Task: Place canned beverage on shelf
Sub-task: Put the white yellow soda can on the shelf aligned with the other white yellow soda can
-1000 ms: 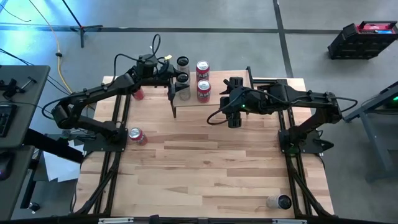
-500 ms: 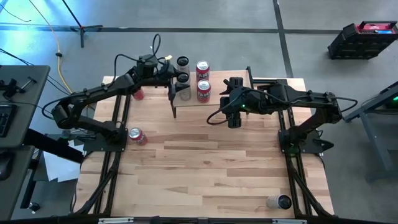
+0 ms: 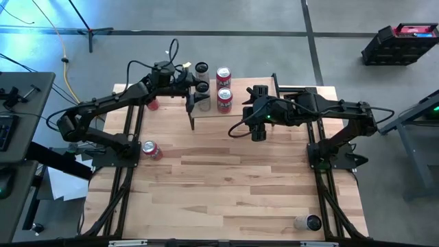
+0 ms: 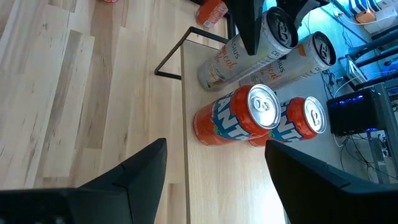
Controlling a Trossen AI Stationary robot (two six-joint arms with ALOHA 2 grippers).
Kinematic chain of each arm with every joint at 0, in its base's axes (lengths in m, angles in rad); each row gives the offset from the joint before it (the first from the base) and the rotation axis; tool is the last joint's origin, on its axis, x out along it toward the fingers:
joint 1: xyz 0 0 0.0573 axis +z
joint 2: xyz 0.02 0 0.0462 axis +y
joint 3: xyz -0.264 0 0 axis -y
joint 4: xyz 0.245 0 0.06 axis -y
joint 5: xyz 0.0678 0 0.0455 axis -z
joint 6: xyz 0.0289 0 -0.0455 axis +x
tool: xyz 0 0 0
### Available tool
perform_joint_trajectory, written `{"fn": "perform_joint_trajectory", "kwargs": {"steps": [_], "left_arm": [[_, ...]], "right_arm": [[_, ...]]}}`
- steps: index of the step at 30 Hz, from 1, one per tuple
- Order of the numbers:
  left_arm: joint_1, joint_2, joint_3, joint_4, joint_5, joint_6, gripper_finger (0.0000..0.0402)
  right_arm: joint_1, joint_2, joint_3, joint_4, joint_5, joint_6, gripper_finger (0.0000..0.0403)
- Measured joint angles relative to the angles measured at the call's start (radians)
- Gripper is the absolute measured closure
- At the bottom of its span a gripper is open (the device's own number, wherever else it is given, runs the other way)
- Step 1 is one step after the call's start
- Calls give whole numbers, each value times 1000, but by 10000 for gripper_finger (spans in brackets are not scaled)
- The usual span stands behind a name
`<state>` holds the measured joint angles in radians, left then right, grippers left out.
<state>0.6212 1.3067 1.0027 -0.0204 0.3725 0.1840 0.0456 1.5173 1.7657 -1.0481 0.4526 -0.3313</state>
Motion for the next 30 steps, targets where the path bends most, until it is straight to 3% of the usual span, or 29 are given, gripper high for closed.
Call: {"fn": "perform_joint_trajectory", "kwargs": {"steps": [15,30], "left_arm": [[7,0,0,-10,10,6,149],[7,0,0,-3,10,0,111]], "right_arm": [[0,0,0,0,0,0,147],[0,0,0,0,0,1,147]]}}
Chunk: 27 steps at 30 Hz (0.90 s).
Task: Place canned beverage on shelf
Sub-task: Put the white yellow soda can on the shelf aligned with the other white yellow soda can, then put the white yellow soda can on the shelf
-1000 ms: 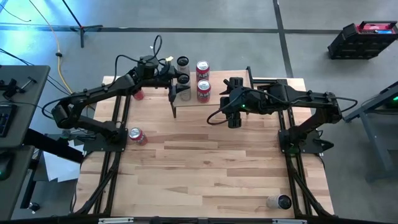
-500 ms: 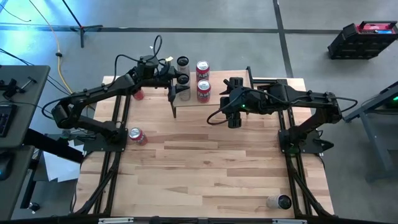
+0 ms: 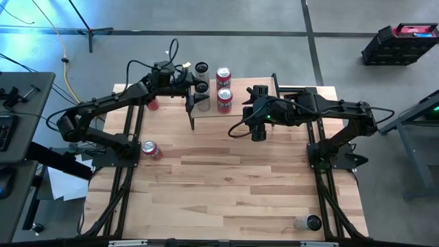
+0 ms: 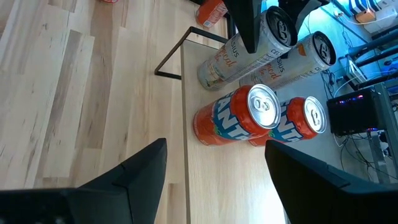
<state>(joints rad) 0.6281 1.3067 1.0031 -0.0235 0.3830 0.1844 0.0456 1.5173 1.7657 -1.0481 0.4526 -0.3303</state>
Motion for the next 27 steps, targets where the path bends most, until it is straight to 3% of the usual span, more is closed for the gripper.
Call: {"fn": "perform_joint_trajectory", "kwargs": {"steps": [18,27], "left_arm": [[0,-5,1,24,0,-10,73],[0,-10,1,32,0,-17,73]], "right_arm": [[0,0,0,-1,0,17,147],[0,0,0,5,0,15,147]]}}
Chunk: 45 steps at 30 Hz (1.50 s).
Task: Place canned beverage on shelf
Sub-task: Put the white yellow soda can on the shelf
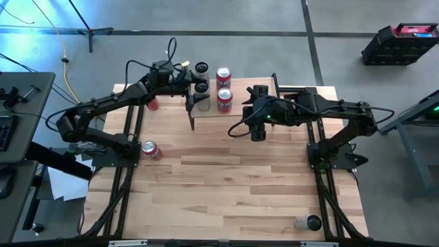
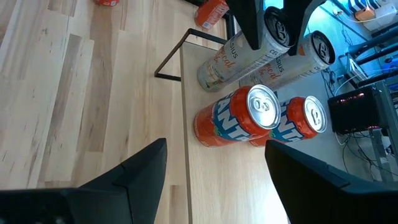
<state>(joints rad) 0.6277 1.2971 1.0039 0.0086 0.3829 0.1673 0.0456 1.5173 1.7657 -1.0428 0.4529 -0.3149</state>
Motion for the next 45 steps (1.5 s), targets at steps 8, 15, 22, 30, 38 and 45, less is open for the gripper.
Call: {"fn": "perform_joint_trajectory", "kwargs": {"steps": [8,15,22,30,38,45], "left_arm": [[0,-39,0,13,0,0,73],[-7,-92,0,21,0,0,73],[-37,-169,0,84,0,-60,73],[-81,-264,0,30,0,-93,73],[-217,-323,0,3,79,-76,73],[-334,-360,0,19,79,-75,73]], "right_arm": [[0,0,0,1,0,-7,147],[0,0,0,1,0,-8,147],[-6,0,0,-18,0,5,147],[-13,-10,0,-191,61,156,147],[20,-79,-1,-325,138,303,147],[128,-146,15,-215,170,299,147]]}}
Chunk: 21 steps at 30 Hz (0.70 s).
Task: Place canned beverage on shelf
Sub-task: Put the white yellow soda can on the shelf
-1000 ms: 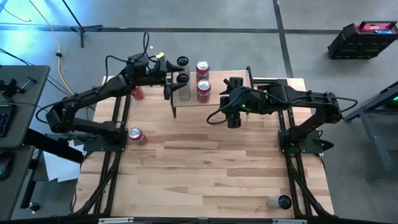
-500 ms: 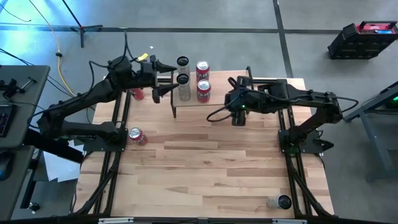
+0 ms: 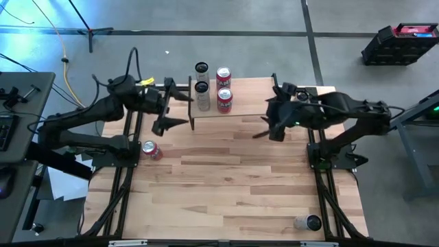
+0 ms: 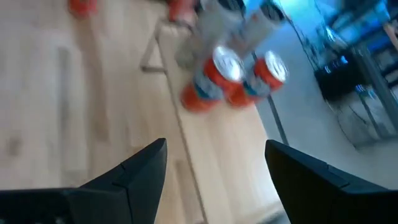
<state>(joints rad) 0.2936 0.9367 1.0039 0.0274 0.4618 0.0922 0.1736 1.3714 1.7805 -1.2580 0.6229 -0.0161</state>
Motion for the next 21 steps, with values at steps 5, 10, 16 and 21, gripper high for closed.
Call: {"fn": "perform_joint_trajectory", "kwargs": {"steps": [5,10,16,21], "left_arm": [[-32,-45,0,0,0,59,73],[-34,-103,0,-9,7,18,73],[-46,-142,0,-53,97,-30,73],[-68,-142,-1,-111,83,11,73]], "right_arm": [[119,-8,-26,144,-143,5,147],[229,-4,-133,301,-196,-50,147],[318,-5,-192,237,-139,154,147],[366,-5,-291,339,-233,323,147]]}}
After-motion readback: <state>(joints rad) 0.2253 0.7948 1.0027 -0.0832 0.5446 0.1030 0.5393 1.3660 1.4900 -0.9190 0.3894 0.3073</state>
